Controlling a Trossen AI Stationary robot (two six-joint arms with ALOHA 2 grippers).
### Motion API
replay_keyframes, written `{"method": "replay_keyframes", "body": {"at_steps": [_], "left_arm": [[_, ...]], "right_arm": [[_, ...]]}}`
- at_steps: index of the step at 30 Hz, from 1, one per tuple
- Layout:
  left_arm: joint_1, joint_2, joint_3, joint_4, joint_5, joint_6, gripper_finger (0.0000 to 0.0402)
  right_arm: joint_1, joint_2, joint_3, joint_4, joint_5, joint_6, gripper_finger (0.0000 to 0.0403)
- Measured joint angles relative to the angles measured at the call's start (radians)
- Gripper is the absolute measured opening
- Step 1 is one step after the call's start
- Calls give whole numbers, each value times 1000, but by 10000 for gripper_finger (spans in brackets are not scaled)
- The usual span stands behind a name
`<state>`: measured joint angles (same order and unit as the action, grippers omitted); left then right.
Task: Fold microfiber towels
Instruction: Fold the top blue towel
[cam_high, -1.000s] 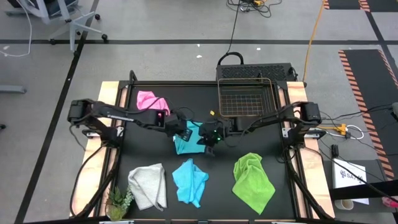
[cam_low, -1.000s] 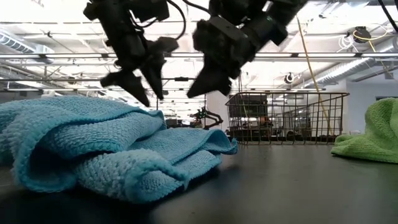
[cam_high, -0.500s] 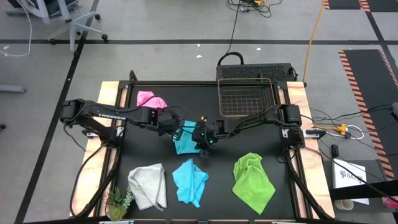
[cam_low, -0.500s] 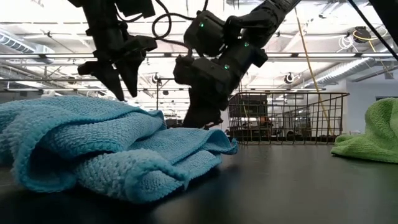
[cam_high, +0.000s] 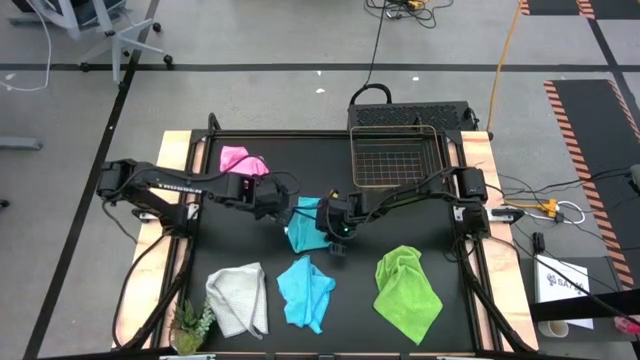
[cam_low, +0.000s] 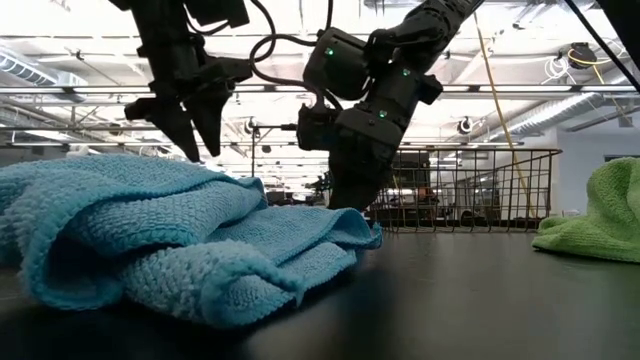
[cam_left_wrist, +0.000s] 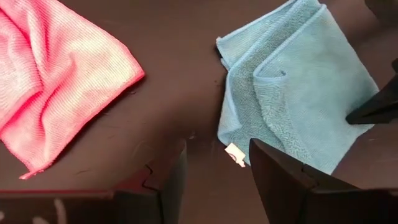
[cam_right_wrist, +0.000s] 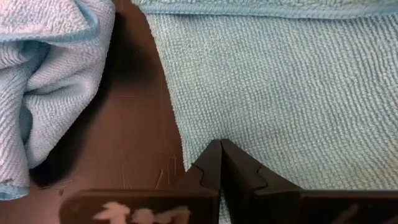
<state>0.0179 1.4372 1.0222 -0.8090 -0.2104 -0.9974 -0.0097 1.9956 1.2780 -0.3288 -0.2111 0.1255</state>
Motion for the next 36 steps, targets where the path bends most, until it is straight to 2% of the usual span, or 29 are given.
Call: {"method": "replay_keyframes", "body": {"at_steps": [5,11,17,26,31,36], "left_arm": [[-19,0,0,39,-1,0,177],[-19,0,0,90,-24,3,177],[-20,6,0,188,-35,37,177],[-21,159,1,400,31,79,177],[-21,238,1,405,72,52,177],[-21,254,1,427,99,46,177]], "right_arm": [[0,-30,-3,-26,5,-7,0],[-9,-84,-4,-99,80,-41,0],[-24,-113,-4,-37,82,-42,0],[-67,-106,-10,-1,114,-60,0],[-82,-106,-48,19,113,-40,0],[-81,-106,-105,86,107,-9,0]]}}
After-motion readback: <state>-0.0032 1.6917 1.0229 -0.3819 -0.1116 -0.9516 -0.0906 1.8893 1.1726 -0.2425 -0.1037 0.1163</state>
